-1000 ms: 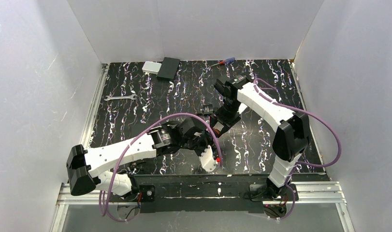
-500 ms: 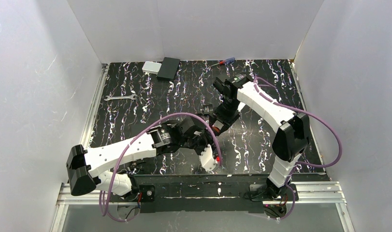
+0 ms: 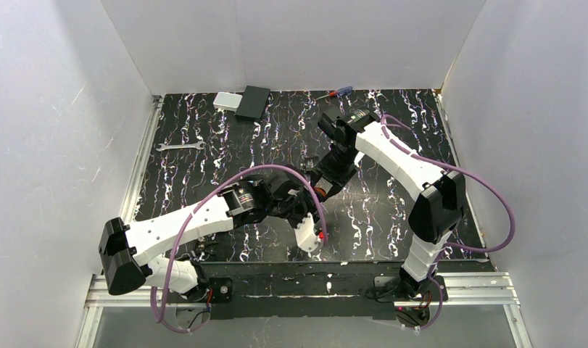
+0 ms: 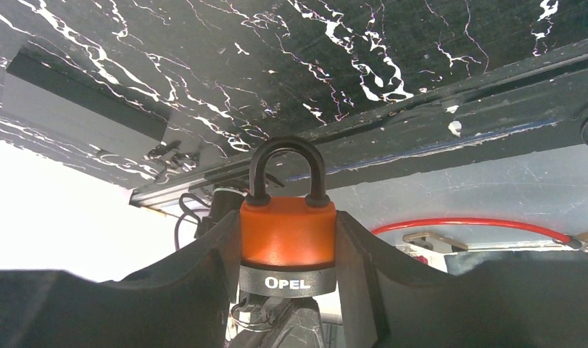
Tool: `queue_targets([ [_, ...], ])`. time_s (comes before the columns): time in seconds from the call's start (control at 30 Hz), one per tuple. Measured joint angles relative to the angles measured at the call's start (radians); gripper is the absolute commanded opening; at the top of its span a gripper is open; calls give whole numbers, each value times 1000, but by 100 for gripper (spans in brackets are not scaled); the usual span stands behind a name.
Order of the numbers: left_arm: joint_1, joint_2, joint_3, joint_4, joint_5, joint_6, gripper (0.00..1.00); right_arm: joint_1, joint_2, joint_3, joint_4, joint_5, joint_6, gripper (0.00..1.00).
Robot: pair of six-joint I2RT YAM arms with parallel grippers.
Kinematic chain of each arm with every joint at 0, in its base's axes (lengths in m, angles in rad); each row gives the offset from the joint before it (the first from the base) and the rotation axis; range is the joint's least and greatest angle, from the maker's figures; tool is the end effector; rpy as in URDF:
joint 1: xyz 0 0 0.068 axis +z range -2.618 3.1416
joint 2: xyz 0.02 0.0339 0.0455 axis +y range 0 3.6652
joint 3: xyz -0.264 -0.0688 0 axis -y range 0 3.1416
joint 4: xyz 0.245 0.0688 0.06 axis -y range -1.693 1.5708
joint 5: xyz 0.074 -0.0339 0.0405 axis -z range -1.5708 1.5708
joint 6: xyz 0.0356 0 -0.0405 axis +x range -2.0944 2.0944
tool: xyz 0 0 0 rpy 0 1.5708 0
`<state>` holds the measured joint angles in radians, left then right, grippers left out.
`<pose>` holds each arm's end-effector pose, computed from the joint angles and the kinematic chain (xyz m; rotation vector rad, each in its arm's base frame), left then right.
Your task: Unlock with the key
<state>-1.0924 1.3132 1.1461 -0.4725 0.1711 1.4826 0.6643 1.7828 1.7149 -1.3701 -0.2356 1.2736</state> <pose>0.1290 -0.2619 0.3221 2.1366 0.5234 0.0292 0.2613 0.2152 0.3072 -0.8775 -2.8694 -0.3655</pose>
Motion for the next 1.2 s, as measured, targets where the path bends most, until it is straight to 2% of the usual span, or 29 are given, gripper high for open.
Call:
queue_targets([
  [0.17, 0, 0, 7, -23, -1, 63, 0, 0, 0, 0, 0, -5, 1, 1],
  [0.3, 0, 0, 13, -29, -2, 56, 0, 2, 0, 3, 0, -7, 2, 1],
  [0.4, 0, 0, 15, -23, -4, 21, 0, 4, 0, 10, 0, -3, 2, 1],
  [0.63, 1, 0, 15, 56, -13, -203, 0, 4, -1, 34, -15, 22, 2, 1],
  [0.87, -11, 2, 14, 21, -43, -68, 0, 5, -1, 37, -17, 26, 2, 1],
  [1.07, -14, 2, 11, 62, -56, -182, 0, 5, -1, 42, -18, 31, 2, 1],
  [1.1, -14, 1, 10, 65, -56, -186, 1, 5, -1, 44, -17, 32, 2, 1],
  [1.17, -16, -1, 5, 72, -59, -193, 14, 4, -1, 45, -17, 34, 1, 1],
  [1.2, -16, -2, 5, 74, -61, -195, 27, 4, -1, 45, -18, 33, 1, 1],
])
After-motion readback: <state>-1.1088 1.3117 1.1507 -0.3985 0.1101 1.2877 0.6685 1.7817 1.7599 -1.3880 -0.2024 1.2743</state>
